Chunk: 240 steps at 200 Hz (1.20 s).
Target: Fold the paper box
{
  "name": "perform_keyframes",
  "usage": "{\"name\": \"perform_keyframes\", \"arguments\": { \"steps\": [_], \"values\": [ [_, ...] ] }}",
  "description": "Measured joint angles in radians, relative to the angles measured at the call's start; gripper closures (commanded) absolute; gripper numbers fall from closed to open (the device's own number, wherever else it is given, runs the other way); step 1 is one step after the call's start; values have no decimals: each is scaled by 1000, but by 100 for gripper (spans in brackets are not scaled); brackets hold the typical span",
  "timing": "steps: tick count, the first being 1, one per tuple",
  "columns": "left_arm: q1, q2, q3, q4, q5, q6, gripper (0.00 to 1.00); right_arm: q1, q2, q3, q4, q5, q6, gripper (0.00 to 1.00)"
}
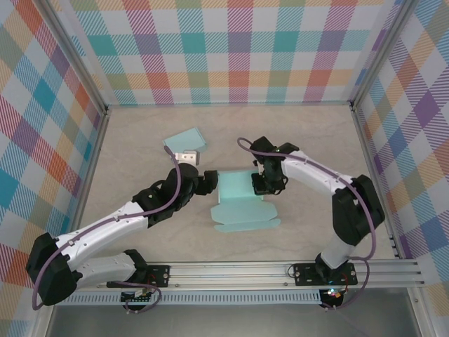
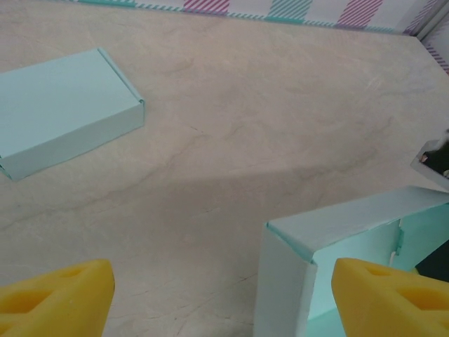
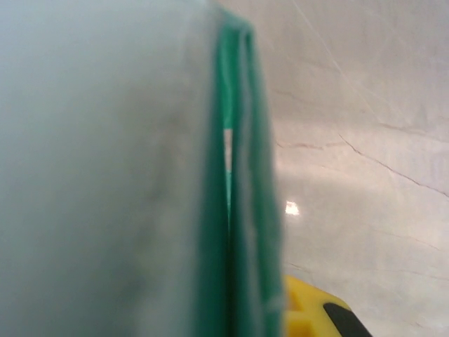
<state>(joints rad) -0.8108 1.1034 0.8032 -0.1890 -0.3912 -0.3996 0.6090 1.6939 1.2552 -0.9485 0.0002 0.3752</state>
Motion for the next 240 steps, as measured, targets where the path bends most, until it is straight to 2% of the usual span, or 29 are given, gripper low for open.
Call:
{"name": "perform_keyframes", "arguments": {
  "steps": [35,78,108,157,178,193,240],
  "values": [
    [0,-5,0,-2,-7,6,20,-7,155,41,-135,41,-86,100],
    [0,-40,0,-24,-28,16,19,-12,266,143,-214,84,-129,100],
    [0,-54,-1,-23,-48,22,20,-11,375,263,-305,166,-129,100],
    [0,-66,-5,-23,-62,31,19,10,550,439,-484,341,-90,91],
    [0,-71,-10,-23,-72,38,19,21,591,470,-524,398,-64,92],
    [0,-71,-10,-23,-76,45,20,31,607,480,-537,425,-45,100],
    [0,-66,-10,-22,-85,53,20,67,617,475,-533,489,-29,99]
  ]
}}
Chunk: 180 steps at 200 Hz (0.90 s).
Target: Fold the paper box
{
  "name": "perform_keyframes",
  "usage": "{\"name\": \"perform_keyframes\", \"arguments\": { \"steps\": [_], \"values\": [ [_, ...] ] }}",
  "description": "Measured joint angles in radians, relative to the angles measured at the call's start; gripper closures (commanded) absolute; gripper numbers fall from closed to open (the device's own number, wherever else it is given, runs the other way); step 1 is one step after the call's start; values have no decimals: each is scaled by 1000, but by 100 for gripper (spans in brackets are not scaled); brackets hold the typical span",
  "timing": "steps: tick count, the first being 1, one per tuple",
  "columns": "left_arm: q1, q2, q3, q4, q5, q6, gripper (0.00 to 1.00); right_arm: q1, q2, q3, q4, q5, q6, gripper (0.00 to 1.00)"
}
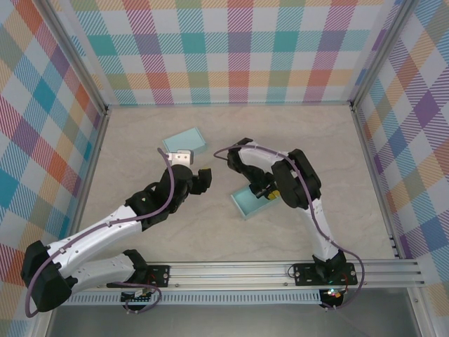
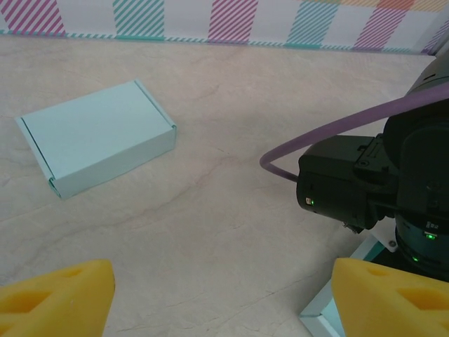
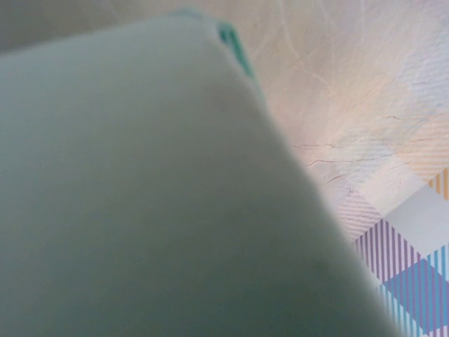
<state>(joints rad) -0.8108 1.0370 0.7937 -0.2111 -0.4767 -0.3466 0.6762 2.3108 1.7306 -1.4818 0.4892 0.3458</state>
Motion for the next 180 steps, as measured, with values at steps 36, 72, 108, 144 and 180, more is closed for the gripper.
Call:
{"name": "perform_keyframes", "arguments": {
  "steps": [36,72,108,144,180],
  "values": [
    [1,6,0,0,-12,3,20,33,-29,-38,121,59,-92,67],
    [5,8,0,0,-14,2,20,37,-61,-40,233,102,-148,51],
    [15,16,0,0,-11,-2,24,34,-109,-47,335,97,-177,23],
    [19,23,0,0,-11,-5,29,35,-213,-67,392,75,-181,14],
    [31,57,-2,-1,-12,-7,31,35,-386,-68,419,56,-175,0]
  ]
}}
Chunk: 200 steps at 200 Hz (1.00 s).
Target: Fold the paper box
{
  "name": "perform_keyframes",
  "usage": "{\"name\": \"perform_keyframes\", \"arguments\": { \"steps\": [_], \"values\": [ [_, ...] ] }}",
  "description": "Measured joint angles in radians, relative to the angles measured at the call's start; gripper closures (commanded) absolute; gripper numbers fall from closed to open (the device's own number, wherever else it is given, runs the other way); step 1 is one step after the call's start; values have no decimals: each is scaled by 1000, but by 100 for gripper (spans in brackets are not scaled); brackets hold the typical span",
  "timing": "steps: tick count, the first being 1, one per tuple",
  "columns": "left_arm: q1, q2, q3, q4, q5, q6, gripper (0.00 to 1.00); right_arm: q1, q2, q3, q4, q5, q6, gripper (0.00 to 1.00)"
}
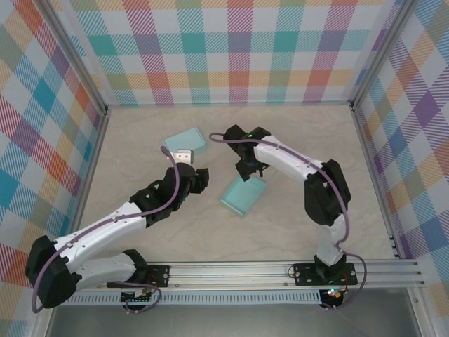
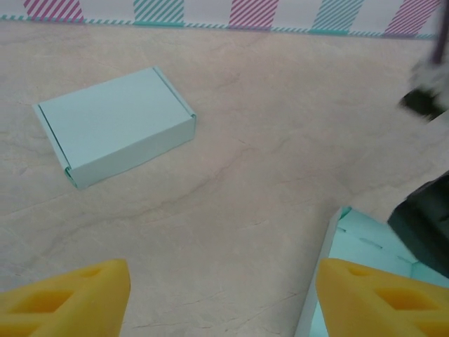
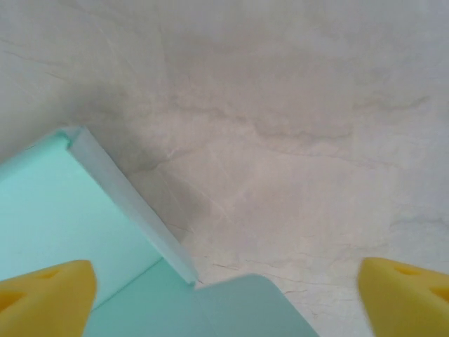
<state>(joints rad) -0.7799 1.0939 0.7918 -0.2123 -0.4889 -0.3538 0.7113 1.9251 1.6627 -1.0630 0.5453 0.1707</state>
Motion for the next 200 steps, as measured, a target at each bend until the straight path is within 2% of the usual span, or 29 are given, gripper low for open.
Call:
{"name": "perform_keyframes", "arguments": {
  "steps": [37,72,92,105,130,161,200],
  "values": [
    [27,95,0,4,2,-9,37,0,-185,-2,21,-8,27,0],
    [58,264,6,16,18,-10,52,-24,-438,-85,50,-7,139,0],
    [71,368,31,33,40,2,57,-78,-605,-220,60,-19,239,6],
    [75,424,51,43,61,7,59,-122,-697,-335,77,-50,299,14],
    [76,510,83,83,113,10,62,-208,-830,-629,187,-214,406,25],
    [76,558,87,108,166,6,68,-227,-811,-912,390,-450,509,34],
    [76,560,39,178,254,-22,68,-229,-637,-954,588,-573,555,37]
  ]
}}
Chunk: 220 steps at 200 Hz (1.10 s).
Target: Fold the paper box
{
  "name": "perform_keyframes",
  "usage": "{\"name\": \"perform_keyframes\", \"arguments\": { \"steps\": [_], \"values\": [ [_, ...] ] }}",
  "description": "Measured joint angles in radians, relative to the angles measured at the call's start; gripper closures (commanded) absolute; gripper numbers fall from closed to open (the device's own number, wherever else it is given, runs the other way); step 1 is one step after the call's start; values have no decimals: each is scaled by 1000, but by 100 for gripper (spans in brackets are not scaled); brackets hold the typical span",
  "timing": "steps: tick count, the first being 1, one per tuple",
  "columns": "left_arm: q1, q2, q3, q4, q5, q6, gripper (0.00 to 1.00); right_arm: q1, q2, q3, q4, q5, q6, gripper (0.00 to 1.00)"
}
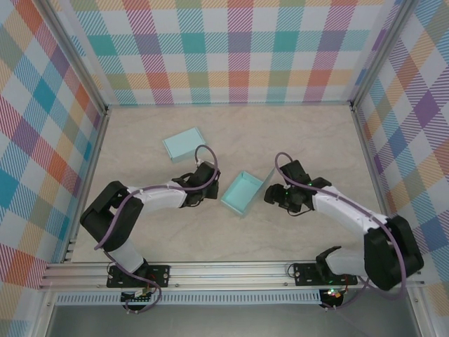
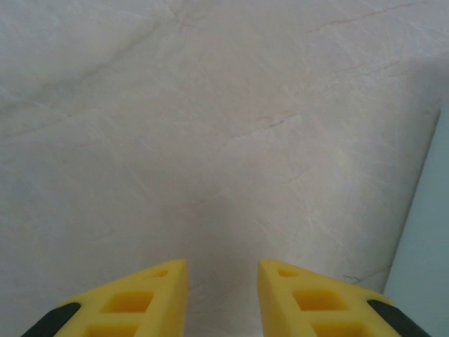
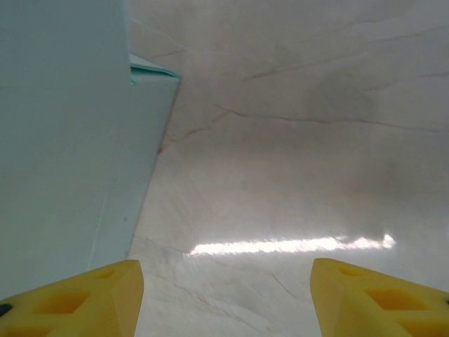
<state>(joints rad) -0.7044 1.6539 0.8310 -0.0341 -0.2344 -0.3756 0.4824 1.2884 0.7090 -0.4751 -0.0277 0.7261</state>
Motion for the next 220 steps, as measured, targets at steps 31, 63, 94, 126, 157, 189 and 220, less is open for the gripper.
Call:
{"name": "perform_keyframes", "arguments": {
  "steps": [31,63,94,126,157,189,220],
  "values": [
    [-21,0,-62,39,40,-36,68,-15,143,34,104,-39,-13,39],
    [-80,-6,-92,90,43,-76,69,-58,290,133,174,-88,-69,41],
    [-168,-6,-108,151,53,-114,69,-98,410,262,213,-145,-118,42],
    [-266,14,-102,253,50,-154,70,-122,520,426,200,-183,-168,41],
    [-333,24,-99,312,21,-160,69,-158,537,512,133,-146,-212,37],
    [-338,-124,-124,256,-81,-117,61,-229,444,460,50,-37,-245,20],
    [-288,-314,-60,87,-161,-23,54,-255,226,343,-39,77,-261,0]
  ]
}}
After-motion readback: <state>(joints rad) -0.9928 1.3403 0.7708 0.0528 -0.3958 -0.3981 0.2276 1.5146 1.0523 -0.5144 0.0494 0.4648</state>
